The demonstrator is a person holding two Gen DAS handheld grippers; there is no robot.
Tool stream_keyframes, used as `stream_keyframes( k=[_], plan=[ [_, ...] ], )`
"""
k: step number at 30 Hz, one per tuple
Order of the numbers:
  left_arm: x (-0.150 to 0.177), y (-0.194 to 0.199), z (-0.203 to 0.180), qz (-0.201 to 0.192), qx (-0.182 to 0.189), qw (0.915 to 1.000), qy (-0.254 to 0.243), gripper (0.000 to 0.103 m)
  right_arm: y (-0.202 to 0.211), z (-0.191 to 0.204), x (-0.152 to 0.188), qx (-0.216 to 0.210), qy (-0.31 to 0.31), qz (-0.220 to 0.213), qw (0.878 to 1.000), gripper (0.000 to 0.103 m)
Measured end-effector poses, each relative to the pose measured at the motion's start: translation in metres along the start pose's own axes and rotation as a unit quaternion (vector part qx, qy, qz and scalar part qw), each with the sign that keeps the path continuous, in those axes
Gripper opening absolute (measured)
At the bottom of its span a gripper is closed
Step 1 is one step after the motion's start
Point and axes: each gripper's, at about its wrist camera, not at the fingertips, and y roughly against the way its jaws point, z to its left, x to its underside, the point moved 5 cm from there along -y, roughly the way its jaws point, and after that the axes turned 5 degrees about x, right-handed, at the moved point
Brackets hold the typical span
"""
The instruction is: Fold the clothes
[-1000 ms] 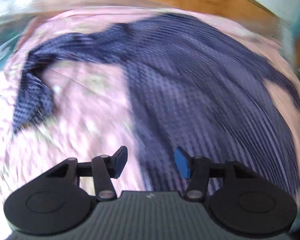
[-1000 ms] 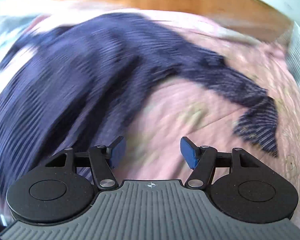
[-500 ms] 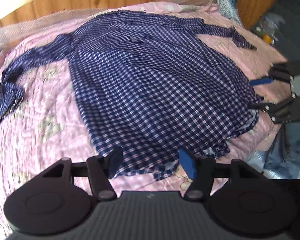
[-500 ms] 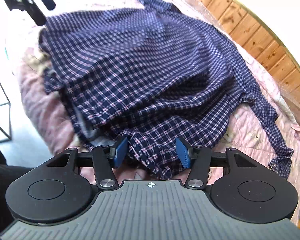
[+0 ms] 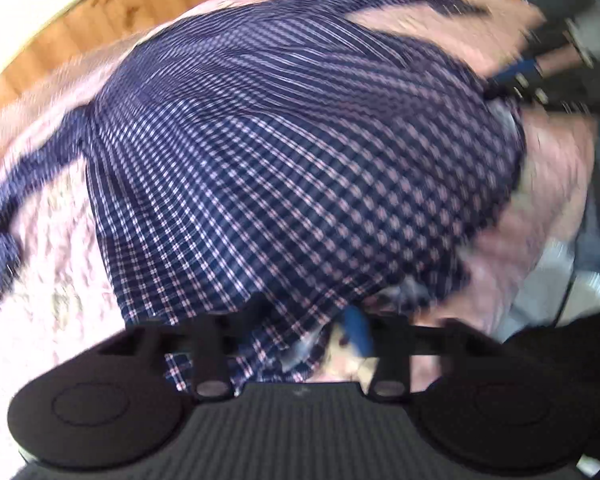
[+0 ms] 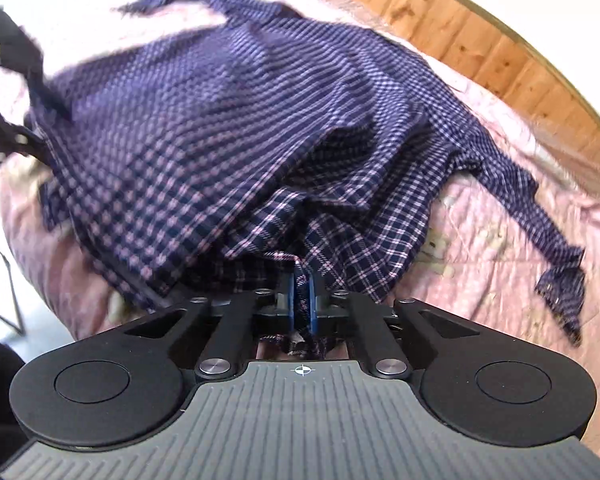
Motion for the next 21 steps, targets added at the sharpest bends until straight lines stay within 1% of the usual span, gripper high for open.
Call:
stream_keyframes(
  k=[1,2,3,4,5,6,7,8,9,10,11,12,13,15,16,18,19,20,21],
  plan=[
    [-0.004,0.004,0.008,-0.009,0.020,0.9992,0.032,0.014,0.004,-0.008,-0.002,0.000,-0.024,-0.004,1.000,0.002],
    [-0.007,0.009,0.017,-0.019,0.035,0.9973,0.061,0.013,0.008,-0.017,-0.004,-0.002,-0.053,-0.007,0.999,0.001],
    [-0.009,0.013,0.028,-0.027,0.032,0.9955,0.085,0.011,0.010,-0.028,-0.004,-0.005,-0.083,-0.006,0.996,0.001],
    [-0.010,0.015,0.040,-0.031,0.019,0.9935,0.108,0.009,0.009,-0.036,-0.002,-0.006,-0.106,-0.003,0.994,0.000],
    [-0.010,0.017,0.053,-0.035,0.012,0.9897,0.138,0.008,0.008,-0.043,0.001,-0.008,-0.128,0.001,0.992,0.000],
    [-0.009,0.018,0.068,-0.042,0.016,0.9823,0.182,0.008,0.006,-0.051,0.004,-0.009,-0.150,0.004,0.989,0.000],
    [-0.008,0.020,0.082,-0.049,0.020,0.9729,0.225,0.009,0.005,-0.058,0.007,-0.010,-0.171,0.007,0.985,0.000],
    [-0.006,0.021,0.096,-0.057,0.029,0.9611,0.269,0.009,0.004,-0.066,0.009,-0.012,-0.193,0.011,0.981,0.000],
    [-0.003,0.022,0.108,-0.067,0.045,0.9469,0.311,0.010,0.002,-0.072,0.012,-0.014,-0.214,0.015,0.977,0.000],
    [0.000,0.024,0.117,-0.075,0.055,0.9345,0.344,0.010,0.001,-0.076,0.015,-0.018,-0.229,0.020,0.973,0.000],
    [0.002,0.025,0.124,-0.080,0.058,0.9265,0.363,0.010,0.001,-0.078,0.018,-0.020,-0.238,0.023,0.971,0.000],
    [0.003,0.026,0.128,-0.082,0.062,0.9235,0.370,0.010,-0.001,-0.078,0.018,-0.020,-0.239,0.026,0.970,0.000],
    [0.004,0.025,0.129,-0.081,0.061,0.9247,0.367,0.011,-0.002,-0.075,0.018,-0.017,-0.235,0.029,0.971,0.000],
    [0.005,0.023,0.127,-0.072,0.052,0.9319,0.352,0.020,-0.005,-0.070,0.018,-0.011,-0.226,0.033,0.974,0.001],
    [0.007,0.022,0.123,-0.068,0.049,0.9359,0.342,0.021,-0.007,-0.067,0.017,-0.005,-0.217,0.035,0.976,0.002],
    [0.010,0.022,0.116,-0.059,0.043,0.9435,0.323,0.023,-0.010,-0.061,0.016,0.015,-0.190,0.038,0.981,0.019],
    [0.012,0.022,0.112,-0.055,0.041,0.9468,0.315,0.024,-0.010,-0.057,0.015,0.027,-0.174,0.039,0.984,0.022],
    [0.013,0.022,0.109,-0.052,0.038,0.9504,0.304,0.027,-0.010,-0.053,0.013,0.035,-0.155,0.041,0.986,0.031],
    [0.013,0.023,0.103,-0.052,0.037,0.9553,0.289,0.034,-0.008,-0.048,0.010,0.036,-0.134,0.039,0.990,0.037]
  ],
)
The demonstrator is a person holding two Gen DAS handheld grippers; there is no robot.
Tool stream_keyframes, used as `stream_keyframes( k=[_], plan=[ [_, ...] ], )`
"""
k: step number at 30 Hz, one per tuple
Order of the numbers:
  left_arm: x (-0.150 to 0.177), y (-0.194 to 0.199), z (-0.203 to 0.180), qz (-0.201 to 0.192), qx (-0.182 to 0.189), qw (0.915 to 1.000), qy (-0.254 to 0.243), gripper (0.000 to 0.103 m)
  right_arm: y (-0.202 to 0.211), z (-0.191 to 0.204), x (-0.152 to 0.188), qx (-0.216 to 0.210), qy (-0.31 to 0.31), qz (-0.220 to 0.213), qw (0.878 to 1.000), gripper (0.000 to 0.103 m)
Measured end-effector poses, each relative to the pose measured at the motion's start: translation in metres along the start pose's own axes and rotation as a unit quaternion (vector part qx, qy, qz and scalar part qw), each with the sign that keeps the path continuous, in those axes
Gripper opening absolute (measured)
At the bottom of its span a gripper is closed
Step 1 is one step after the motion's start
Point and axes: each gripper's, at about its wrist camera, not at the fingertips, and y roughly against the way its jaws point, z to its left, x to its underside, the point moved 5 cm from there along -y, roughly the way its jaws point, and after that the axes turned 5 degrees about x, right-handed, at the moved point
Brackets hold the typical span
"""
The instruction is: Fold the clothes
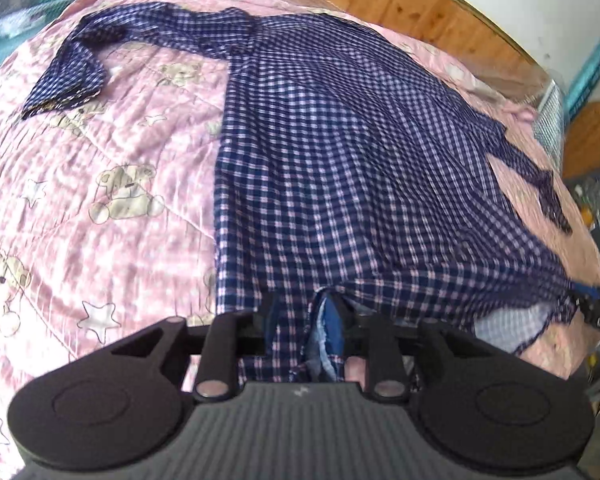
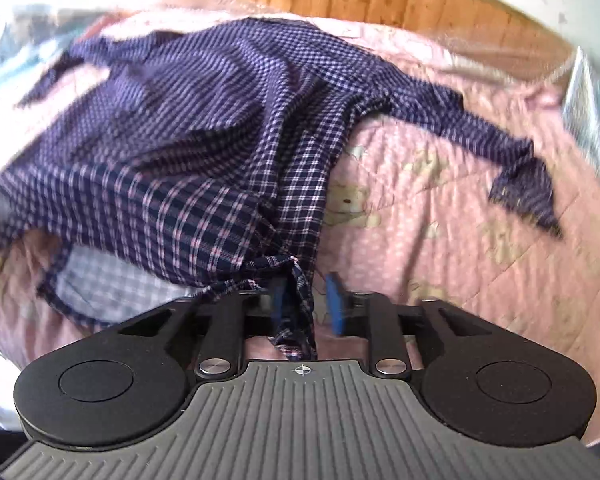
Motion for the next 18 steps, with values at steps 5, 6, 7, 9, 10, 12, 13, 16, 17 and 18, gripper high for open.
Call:
stream_keyframes(
  k=[5,6,7,9,10,12,13,16,17,18],
  plan=[
    [0.013,0.003,-0.029,0.005,-0.012,0.9956,-0.092,0.049,0.013,0.048,-0.006,0.024,0.154,-0.039,0.987,0.057],
    [0.015,0.003,-0.034,0.005,-0.014,0.9943,-0.106,0.050,0.013,0.058,-0.007,0.030,0.180,-0.045,0.982,0.057],
    [0.016,0.003,-0.037,0.004,-0.015,0.9935,-0.113,0.051,0.013,0.067,-0.008,0.030,0.196,-0.049,0.979,0.057],
    [0.015,0.001,-0.044,0.000,-0.019,0.9923,-0.123,0.052,0.012,0.082,-0.011,0.027,0.222,-0.059,0.973,0.057],
    [0.014,0.000,-0.047,-0.003,-0.024,0.9915,-0.128,0.053,0.012,0.089,-0.014,0.026,0.233,-0.064,0.970,0.058],
    [0.011,-0.002,-0.051,-0.010,-0.041,0.9884,-0.146,0.056,0.010,0.099,-0.017,0.026,0.258,-0.075,0.963,0.066],
    [0.009,-0.001,-0.052,-0.015,-0.056,0.9866,-0.153,0.057,0.008,0.103,-0.019,0.027,0.270,-0.080,0.959,0.071],
    [0.004,0.008,-0.045,-0.029,-0.058,0.9874,-0.145,0.058,0.003,0.103,-0.020,0.040,0.284,-0.080,0.955,0.076],
    [0.003,0.012,-0.041,-0.032,-0.048,0.9891,-0.135,0.059,0.002,0.098,-0.019,0.045,0.279,-0.074,0.956,0.075],
    [0.002,0.015,-0.036,-0.036,-0.036,0.9911,-0.123,0.061,0.000,0.093,-0.017,0.049,0.273,-0.068,0.958,0.075]
  ],
)
